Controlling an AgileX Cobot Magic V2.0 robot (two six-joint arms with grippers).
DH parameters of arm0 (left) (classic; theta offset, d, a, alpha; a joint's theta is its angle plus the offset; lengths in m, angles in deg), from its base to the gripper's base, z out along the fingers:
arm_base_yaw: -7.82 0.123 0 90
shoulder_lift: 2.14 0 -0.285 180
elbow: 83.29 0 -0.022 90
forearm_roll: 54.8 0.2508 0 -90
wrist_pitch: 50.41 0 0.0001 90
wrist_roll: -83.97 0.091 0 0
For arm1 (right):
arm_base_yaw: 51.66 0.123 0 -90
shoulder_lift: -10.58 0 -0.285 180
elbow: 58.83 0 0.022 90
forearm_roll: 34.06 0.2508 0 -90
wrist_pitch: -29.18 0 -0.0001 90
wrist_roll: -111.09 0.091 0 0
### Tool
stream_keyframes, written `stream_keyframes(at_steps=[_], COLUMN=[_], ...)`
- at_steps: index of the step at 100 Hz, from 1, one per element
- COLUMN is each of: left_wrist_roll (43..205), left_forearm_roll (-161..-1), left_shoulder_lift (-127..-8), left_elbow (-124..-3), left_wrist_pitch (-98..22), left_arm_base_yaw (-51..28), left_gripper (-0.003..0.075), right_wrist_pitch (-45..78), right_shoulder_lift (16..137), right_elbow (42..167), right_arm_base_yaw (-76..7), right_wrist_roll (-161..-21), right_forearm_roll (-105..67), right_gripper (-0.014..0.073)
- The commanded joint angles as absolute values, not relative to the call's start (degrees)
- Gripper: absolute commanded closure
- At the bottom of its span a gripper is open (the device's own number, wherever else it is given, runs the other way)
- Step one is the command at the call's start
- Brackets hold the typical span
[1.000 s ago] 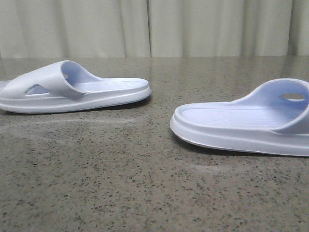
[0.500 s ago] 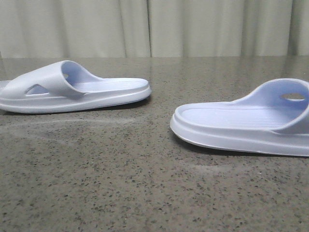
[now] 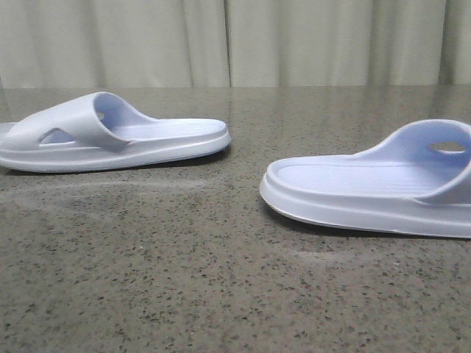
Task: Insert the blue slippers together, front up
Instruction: 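Lower both grippers and grasp each slipper by its heel rim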
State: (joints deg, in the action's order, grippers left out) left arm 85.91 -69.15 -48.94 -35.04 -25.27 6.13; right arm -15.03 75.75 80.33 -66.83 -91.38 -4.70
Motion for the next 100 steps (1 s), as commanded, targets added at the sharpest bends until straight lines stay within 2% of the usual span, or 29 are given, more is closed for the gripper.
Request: stream_keyframes(at_steps=[1, 49, 75, 83, 100], left_wrist_roll=[85.65, 85.99, 86.08, 86.08, 86.08], left_forearm_roll=[-70.09, -70.09, -70.24, -70.24, -70.83], left_shoulder_lift=[-49.39, -49.39, -49.39, -49.39, -49.39], left_elbow=[-37.10, -37.10, -37.10, -37.10, -37.10], left_wrist_pitch=[-29.17, -29.17, -29.17, -29.17, -29.17], left_arm_base_yaw=[6.33, 6.33, 6.33, 6.33, 6.33], left_gripper=[0.0383, 0.0383, 0.0383, 0.0383, 0.0384], right_wrist_pitch=[-14.55, -21.95, -25.32, -25.67, -26.08], right_shoulder_lift=[76.61, 83.36, 85.67, 85.67, 85.67], right_elbow=[82.62, 82.99, 82.99, 82.99, 82.99], right_arm_base_yaw=[-67.83, -72.91, -72.91, -72.91, -72.91], right_wrist_roll=[-94.24, -107.00, -107.78, -107.78, -107.88], right_forearm_roll=[-1.38, 13.50, 13.63, 13.72, 13.72], right_gripper=[0.0335, 0.0336, 0.0342, 0.0404, 0.0700])
